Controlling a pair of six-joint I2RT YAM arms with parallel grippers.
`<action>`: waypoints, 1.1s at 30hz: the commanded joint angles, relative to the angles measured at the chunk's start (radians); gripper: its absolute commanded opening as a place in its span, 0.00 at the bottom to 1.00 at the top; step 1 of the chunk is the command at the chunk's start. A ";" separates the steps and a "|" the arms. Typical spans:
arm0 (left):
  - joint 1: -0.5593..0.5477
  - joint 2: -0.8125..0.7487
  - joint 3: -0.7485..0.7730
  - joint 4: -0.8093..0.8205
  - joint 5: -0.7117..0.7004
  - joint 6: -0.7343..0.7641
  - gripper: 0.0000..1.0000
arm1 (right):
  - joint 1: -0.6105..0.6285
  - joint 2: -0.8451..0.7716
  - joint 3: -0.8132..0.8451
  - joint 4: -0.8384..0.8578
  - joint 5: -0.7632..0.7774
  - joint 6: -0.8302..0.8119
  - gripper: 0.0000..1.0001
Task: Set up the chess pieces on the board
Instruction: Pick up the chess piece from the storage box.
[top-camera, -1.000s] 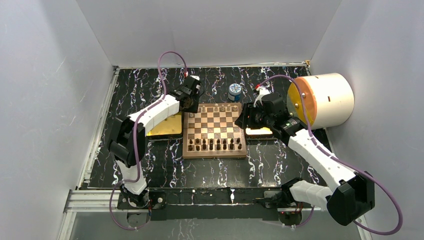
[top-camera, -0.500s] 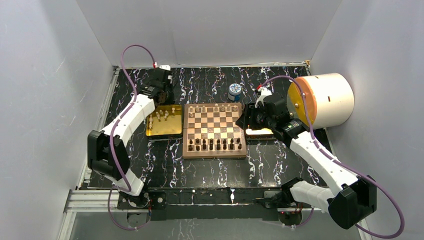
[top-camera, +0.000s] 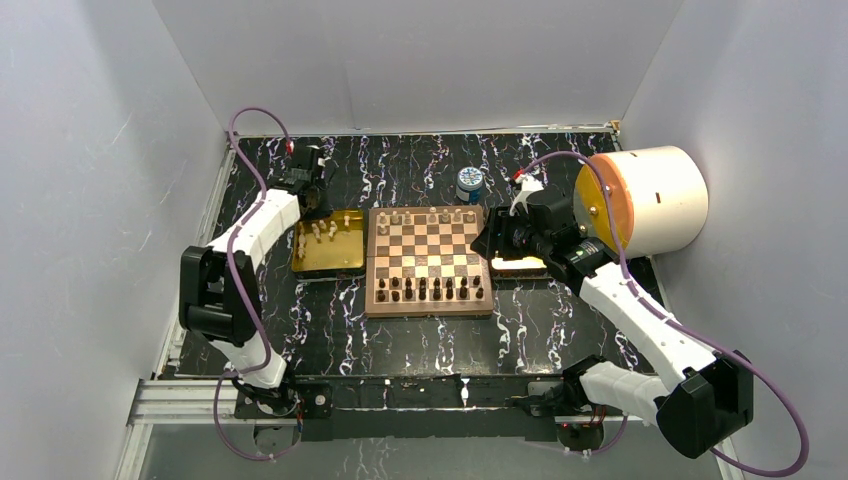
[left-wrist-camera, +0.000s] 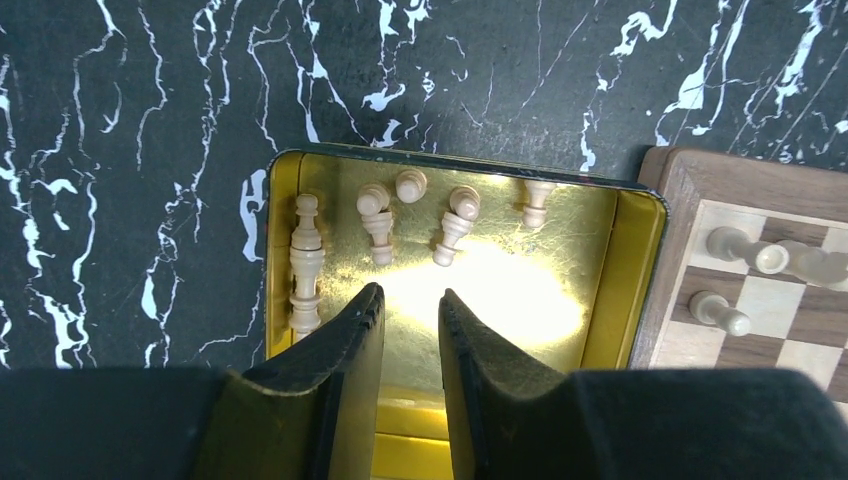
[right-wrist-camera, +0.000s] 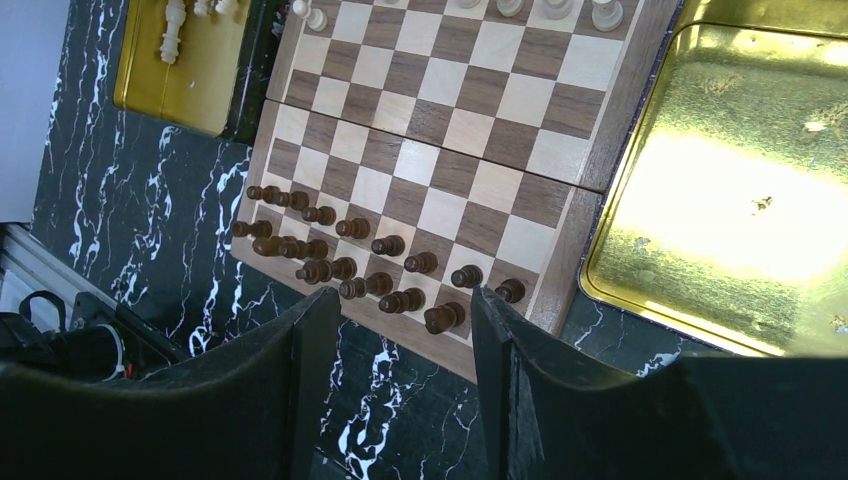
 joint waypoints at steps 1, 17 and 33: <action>0.020 0.022 -0.025 0.039 0.014 0.007 0.25 | -0.003 -0.005 0.020 0.043 -0.008 0.003 0.60; 0.043 0.104 -0.035 0.089 -0.012 0.029 0.24 | -0.004 0.000 0.013 0.039 0.001 -0.003 0.60; 0.065 0.164 -0.026 0.112 -0.026 0.050 0.22 | -0.004 0.004 0.011 0.043 0.000 -0.001 0.60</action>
